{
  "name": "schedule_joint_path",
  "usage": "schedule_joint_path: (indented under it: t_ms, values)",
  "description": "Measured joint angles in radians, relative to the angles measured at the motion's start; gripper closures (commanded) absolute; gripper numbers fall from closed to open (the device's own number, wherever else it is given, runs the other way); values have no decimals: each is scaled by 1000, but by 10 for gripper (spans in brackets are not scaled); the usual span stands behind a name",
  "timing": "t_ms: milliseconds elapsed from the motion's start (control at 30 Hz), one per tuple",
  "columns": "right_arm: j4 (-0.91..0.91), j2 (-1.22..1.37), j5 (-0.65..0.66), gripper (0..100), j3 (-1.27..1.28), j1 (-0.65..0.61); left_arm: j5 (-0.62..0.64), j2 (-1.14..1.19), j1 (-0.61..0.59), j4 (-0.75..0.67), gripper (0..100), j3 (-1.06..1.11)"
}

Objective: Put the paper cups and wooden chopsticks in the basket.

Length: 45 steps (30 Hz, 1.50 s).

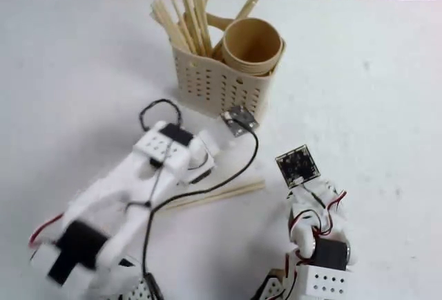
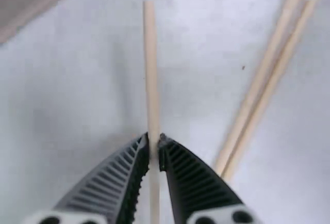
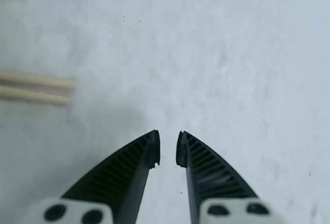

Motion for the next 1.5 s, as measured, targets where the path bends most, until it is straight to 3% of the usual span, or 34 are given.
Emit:
schedule_joint_path:
  t_ms: [300,500,867,1033,1300,1500]
  values:
    - [0,0,0,929,0,0,126,-345,-101,-43,977,101]
    - [0,0,0,929,0,0,143,-384,-152,-229,977,256]
    - [0,0,0,929,0,0,149,-390,-183,-259,977,247]
    - [0,0,0,929,0,0,149,-390,-183,-258,977,152]
    - [0,0,0,929,0,0,149,-390,-183,-43,977,-238]
    - [0,0,0,929,0,0,149,-390,-183,-25,977,-422]
